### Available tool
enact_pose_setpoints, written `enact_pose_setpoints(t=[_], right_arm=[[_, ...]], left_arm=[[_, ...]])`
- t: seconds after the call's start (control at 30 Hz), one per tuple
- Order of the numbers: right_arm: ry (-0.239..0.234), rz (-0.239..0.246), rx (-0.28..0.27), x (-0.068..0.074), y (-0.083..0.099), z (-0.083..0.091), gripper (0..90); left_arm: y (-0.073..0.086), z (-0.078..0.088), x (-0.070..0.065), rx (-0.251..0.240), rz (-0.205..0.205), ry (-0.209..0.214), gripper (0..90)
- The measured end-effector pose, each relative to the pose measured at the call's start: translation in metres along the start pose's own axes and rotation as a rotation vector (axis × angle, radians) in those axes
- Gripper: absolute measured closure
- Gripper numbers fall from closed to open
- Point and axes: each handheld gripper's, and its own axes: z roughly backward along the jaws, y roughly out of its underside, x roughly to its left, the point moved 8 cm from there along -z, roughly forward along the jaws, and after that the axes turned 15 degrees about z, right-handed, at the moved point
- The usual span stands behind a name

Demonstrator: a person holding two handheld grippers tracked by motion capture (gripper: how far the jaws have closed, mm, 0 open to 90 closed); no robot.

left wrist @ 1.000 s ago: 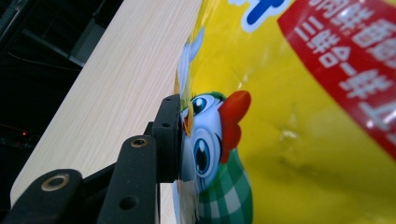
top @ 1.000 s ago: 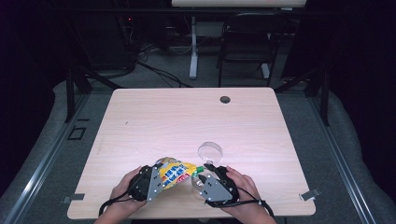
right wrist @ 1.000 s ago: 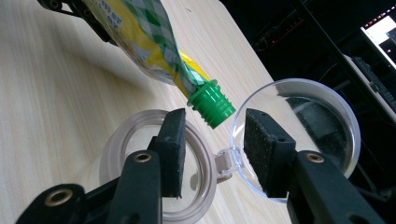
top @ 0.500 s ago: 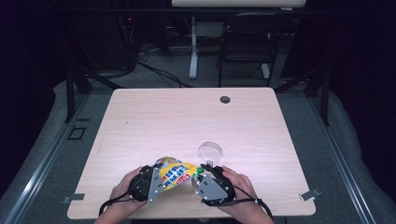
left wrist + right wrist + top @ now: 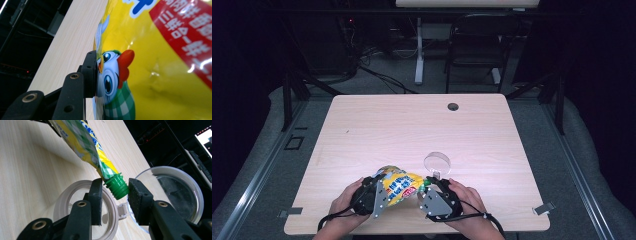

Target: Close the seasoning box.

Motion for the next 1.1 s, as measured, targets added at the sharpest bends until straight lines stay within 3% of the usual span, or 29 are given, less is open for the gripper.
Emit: enact_pose_setpoints(t=[1.1], right_arm=[[0.011, -0.005, -0.029, 0.0104, 0.0006, -0.0033, 65.7]], left_arm=[[-0.0046, 0.0079, 0.01, 0.062, -0.16, -0.046, 61.3]])
